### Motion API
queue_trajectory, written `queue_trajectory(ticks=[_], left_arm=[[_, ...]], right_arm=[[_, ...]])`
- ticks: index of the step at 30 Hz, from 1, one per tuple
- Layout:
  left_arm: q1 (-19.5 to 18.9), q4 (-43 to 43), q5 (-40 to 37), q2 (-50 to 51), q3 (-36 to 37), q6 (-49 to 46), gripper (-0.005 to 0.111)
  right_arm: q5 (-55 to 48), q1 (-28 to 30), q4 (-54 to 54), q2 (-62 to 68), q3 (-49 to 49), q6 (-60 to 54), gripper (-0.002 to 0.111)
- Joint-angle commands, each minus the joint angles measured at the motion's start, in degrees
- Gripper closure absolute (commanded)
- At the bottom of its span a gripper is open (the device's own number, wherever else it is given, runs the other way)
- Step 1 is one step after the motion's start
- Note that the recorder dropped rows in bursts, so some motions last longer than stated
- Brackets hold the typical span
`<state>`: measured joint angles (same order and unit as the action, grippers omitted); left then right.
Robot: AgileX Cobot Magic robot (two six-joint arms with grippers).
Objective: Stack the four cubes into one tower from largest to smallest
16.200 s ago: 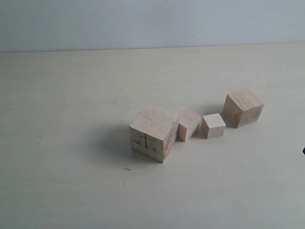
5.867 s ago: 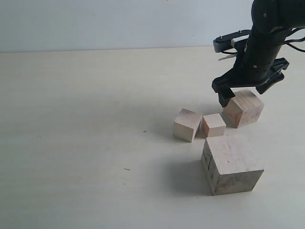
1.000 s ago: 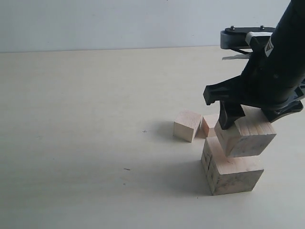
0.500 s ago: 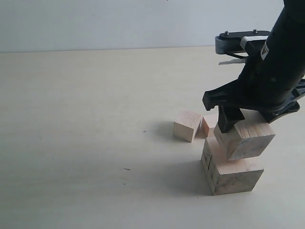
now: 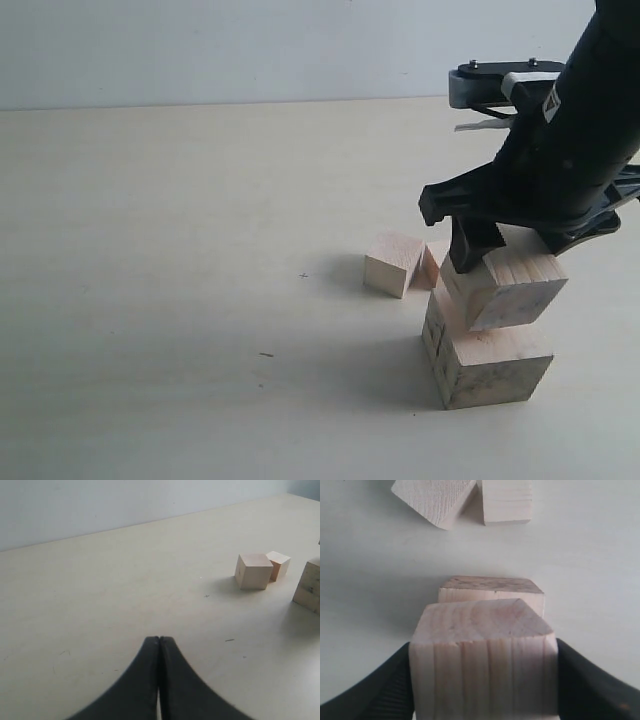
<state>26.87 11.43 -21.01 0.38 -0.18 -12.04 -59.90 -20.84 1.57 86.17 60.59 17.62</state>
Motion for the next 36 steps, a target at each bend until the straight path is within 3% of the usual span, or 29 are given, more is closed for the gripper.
queue_trajectory(ticks=[1, 36], left_arm=[[-0.3, -0.2, 0.3, -0.4, 0.2, 0.0, 0.107], [-0.3, -0.2, 0.3, -0.4, 0.2, 0.0, 0.107]], right_arm=[[0.5, -0.1, -0.2, 0.0, -0.1, 0.6, 0.108], [-1.6, -0.5, -2.3, 5.1, -0.2, -0.1, 0.108]])
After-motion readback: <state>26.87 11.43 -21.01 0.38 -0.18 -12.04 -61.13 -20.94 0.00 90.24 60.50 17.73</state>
